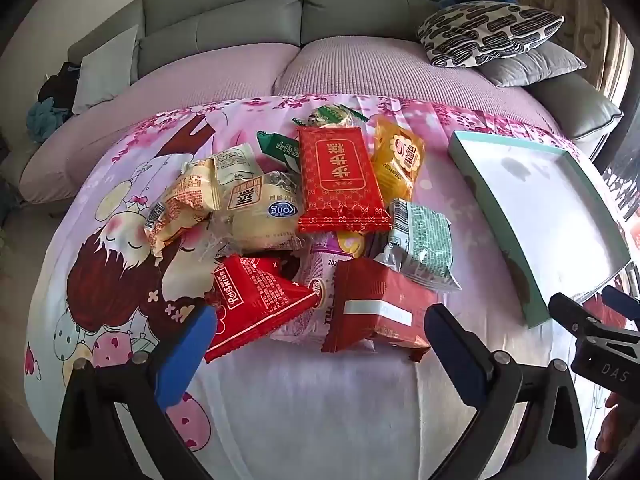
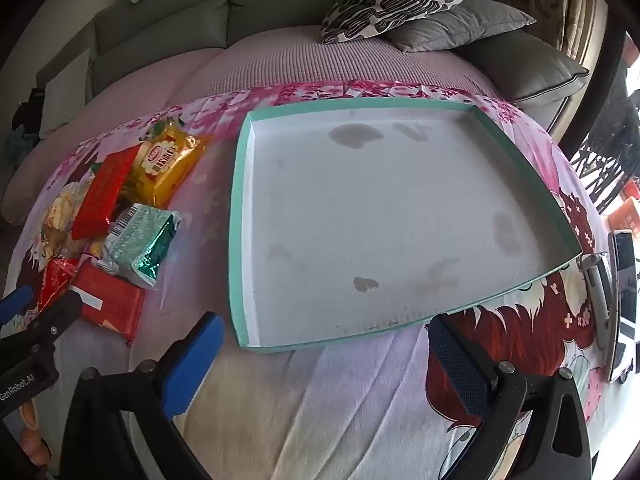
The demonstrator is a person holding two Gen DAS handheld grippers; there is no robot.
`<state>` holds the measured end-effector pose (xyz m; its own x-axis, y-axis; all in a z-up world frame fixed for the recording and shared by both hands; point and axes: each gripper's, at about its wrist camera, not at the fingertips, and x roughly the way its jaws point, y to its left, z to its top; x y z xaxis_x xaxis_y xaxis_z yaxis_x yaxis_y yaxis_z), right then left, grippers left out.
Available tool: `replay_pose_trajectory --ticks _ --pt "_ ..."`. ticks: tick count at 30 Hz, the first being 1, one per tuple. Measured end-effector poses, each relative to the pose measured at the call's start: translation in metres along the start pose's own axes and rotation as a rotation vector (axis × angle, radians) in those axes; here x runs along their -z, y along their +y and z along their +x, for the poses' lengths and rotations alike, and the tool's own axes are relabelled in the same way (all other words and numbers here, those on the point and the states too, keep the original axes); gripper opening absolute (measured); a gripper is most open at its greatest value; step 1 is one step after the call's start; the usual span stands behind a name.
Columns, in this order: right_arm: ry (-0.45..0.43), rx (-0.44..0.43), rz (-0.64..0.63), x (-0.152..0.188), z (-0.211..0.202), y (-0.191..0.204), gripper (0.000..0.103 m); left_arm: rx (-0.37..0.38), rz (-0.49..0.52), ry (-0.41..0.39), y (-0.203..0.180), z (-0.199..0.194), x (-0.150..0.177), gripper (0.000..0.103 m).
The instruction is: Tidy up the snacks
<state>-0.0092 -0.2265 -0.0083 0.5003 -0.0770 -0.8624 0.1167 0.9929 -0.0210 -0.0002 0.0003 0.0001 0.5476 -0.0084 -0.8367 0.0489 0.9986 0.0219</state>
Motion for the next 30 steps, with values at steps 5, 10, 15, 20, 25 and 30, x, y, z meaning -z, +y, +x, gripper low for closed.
replay_pose_trajectory --ticks 5,10,15,20,25,30 --pt "-0.001 0.003 0.000 -0.0001 -0.0007 0.0003 0.103 -0.002 -0.007 0.002 0.0033 -0.0025 -0.0038 0.103" --pt "0.001 0.005 0.007 -0.0011 -0.0003 0.0004 0.103 -0.011 -0.010 -0.025 0.0017 -0.0060 -0.0001 0.103" --pt "0.001 -0.001 0.007 -0.0021 0.0020 0.0022 0.103 -0.010 -0.005 -0.035 0.0001 -0.0063 0.0010 0.103" --pt "-0.002 -0.002 0.003 -0.0005 0.0009 0.0006 0.103 -0.013 -0.017 -0.037 0.0032 -0.0067 0.0010 0.103" --pt "-0.001 0.002 0.006 0.0000 0.0015 0.0004 0.103 -0.017 -0.019 -0.039 0.0037 -0.0064 0.0017 0.103" --pt "0.001 0.009 0.007 0.0000 0.0026 0.0010 0.103 0.006 -0.034 -0.038 0.0061 -0.0054 0.0013 0.103"
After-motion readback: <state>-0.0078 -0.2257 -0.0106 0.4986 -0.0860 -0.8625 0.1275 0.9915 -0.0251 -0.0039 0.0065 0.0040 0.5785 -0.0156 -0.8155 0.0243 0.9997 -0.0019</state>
